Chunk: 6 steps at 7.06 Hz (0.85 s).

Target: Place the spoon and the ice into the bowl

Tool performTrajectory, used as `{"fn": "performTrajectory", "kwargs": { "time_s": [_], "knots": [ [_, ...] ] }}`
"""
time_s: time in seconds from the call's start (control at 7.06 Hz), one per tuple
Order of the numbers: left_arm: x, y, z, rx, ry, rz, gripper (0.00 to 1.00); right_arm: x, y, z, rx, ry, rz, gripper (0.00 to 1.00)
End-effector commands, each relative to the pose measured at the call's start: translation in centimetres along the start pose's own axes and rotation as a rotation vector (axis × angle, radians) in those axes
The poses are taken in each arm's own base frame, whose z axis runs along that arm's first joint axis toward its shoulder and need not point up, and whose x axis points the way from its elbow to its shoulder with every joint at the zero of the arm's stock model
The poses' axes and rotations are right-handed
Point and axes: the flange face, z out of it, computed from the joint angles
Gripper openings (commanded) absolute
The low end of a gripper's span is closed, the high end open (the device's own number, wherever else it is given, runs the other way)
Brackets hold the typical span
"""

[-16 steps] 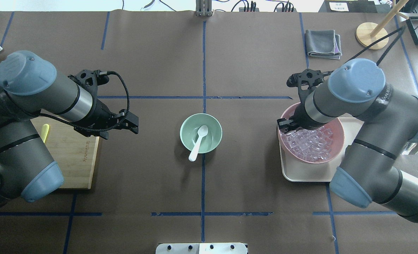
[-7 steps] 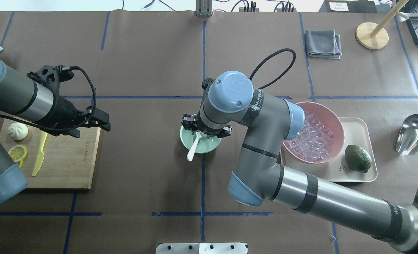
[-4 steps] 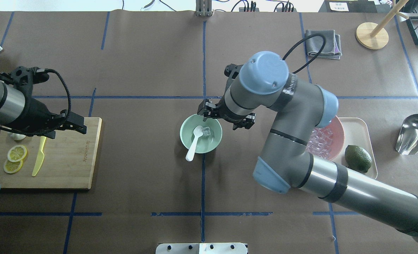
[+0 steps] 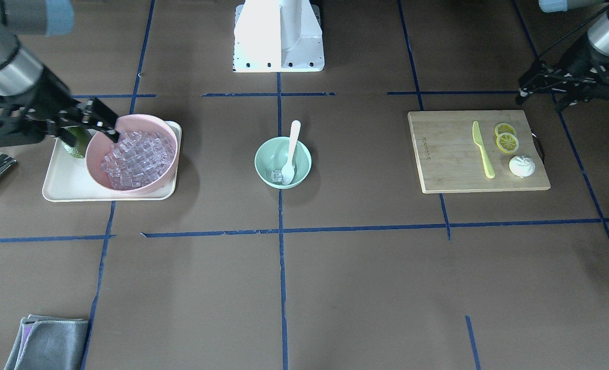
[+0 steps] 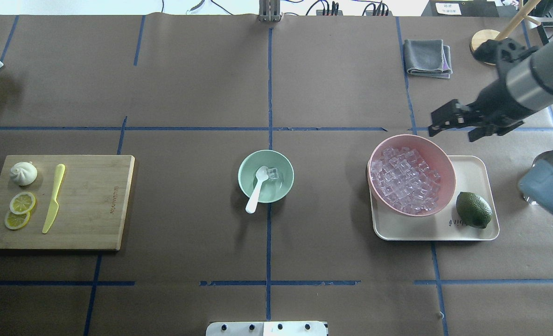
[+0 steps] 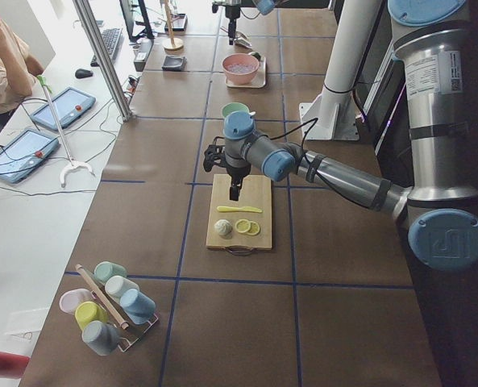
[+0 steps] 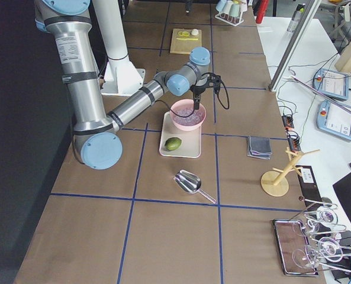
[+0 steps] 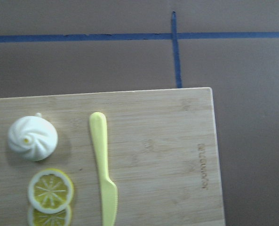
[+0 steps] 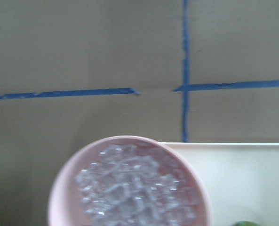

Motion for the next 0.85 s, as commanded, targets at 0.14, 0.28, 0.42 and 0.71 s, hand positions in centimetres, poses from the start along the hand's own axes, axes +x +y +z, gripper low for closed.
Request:
{"fn": "performTrajectory", "kwargs": {
  "time_s": [0.14, 0.28, 0.42, 0.71],
  "knots": [
    [-14.3, 1.7, -4.4, -0.016, -0.055, 0.038, 0.99, 22.8, 2.6, -4.4, -0.015, 0.111, -0.186, 1.00],
    [-16.7, 0.9, -6.6, -0.018, -0.063, 0.044, 0.99, 28.9, 2.8, -4.6, -0.061, 0.132, -0.235, 1.00],
    [-17.8, -0.6, -8.3, -0.023, -0.056, 0.020, 0.99, 34.0, 3.3, -5.7, -0.077, 0.136, -0.273, 1.00],
    [-19.4, -0.2, -6.9, -0.061, -0.044, -0.038, 0.99, 36.8, 3.9, -6.3, -0.114, 0.162, -0.258, 1.00]
  ]
}}
